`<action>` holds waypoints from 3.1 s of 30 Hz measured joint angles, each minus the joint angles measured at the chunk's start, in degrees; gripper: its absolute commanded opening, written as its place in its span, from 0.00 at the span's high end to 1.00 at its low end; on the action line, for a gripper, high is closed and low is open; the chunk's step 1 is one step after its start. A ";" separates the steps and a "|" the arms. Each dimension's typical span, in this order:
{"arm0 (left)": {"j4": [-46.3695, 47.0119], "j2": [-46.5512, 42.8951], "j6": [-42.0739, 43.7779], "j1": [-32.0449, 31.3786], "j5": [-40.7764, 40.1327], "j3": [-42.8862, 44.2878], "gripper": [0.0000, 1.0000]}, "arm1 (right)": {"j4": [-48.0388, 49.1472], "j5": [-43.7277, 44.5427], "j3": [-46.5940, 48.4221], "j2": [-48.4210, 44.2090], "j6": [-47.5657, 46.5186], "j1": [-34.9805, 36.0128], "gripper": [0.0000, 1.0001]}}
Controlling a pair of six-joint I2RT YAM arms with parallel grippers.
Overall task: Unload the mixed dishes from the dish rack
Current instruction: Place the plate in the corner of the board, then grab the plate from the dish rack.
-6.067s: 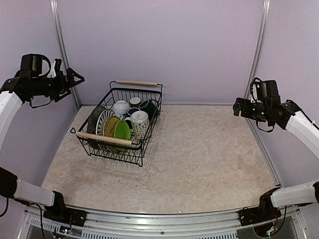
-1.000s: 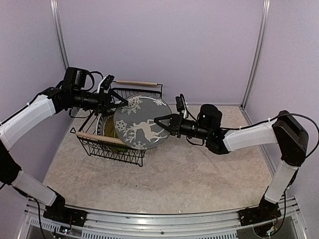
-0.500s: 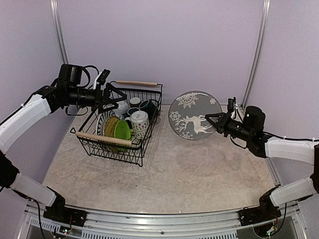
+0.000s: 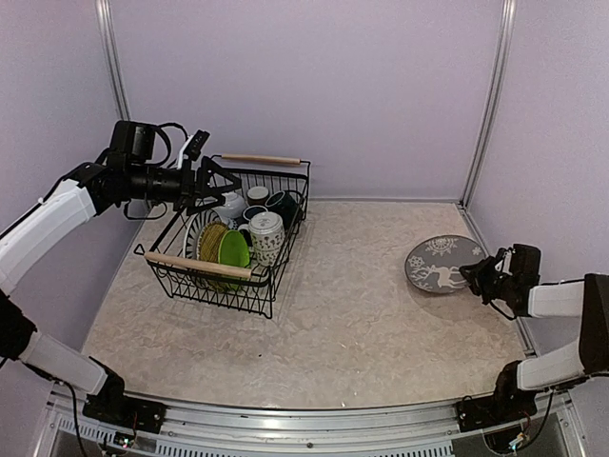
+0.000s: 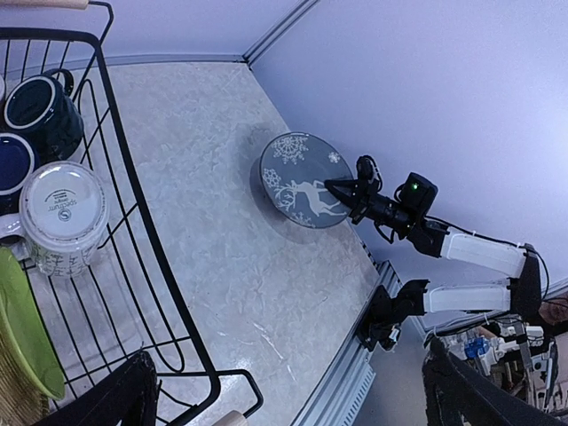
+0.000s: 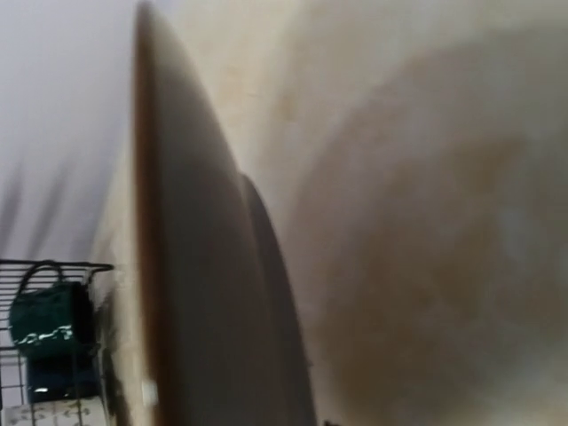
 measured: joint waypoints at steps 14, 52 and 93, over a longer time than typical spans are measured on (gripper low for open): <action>-0.15 -0.74 0.00 0.00 0.00 0.04 0.01 | 6.95 -8.04 2.27 16.68 -4.92 -6.69 0.95; -12.74 3.34 3.80 7.15 -20.09 8.70 0.02 | -27.41 20.44 13.70 9.64 -29.38 -10.45 0.00; -28.44 25.42 11.82 2.25 -49.92 15.08 0.75 | -31.32 27.56 18.34 -7.39 -30.34 18.47 0.04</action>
